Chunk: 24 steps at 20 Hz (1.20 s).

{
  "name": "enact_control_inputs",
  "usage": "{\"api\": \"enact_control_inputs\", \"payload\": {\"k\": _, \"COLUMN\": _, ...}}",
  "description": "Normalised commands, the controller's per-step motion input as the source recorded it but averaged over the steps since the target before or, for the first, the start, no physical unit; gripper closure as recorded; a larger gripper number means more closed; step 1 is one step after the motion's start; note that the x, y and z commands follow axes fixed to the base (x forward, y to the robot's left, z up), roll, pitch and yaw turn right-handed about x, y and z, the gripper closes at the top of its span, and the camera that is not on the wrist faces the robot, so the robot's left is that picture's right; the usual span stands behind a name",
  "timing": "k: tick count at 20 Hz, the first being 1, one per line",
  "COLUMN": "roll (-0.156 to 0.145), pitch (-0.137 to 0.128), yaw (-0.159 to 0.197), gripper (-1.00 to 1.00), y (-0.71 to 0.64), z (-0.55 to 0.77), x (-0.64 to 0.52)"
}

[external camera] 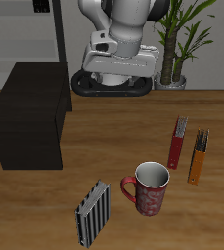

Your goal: Place the orange book flat on top of the shelf

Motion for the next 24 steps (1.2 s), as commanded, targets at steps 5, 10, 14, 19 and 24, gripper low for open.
{"api": "enact_control_inputs", "payload": {"k": 5, "roll": -0.030, "pitch": -0.027, "yaw": -0.045, "gripper": -1.00, "y": 0.17, "z": 0.03, "x": 0.12}}
{"api": "enact_control_inputs", "payload": {"k": 10, "roll": 0.028, "pitch": -0.003, "yaw": -0.017, "gripper": -1.00, "y": 0.36, "z": 0.07, "x": 0.21}}
{"api": "enact_control_inputs", "payload": {"k": 14, "roll": 0.068, "pitch": 0.008, "yaw": -0.005, "gripper": -1.00, "y": 0.35, "z": 0.05, "x": 0.30}}
{"api": "enact_control_inputs", "payload": {"k": 19, "roll": -0.009, "pitch": 0.006, "yaw": -0.015, "gripper": -1.00, "y": 0.19, "z": -0.01, "x": 0.26}}
{"api": "enact_control_inputs", "payload": {"k": 24, "roll": 0.005, "pitch": 0.005, "yaw": -0.015, "gripper": -1.00, "y": 0.27, "z": 0.01, "x": 0.26}}
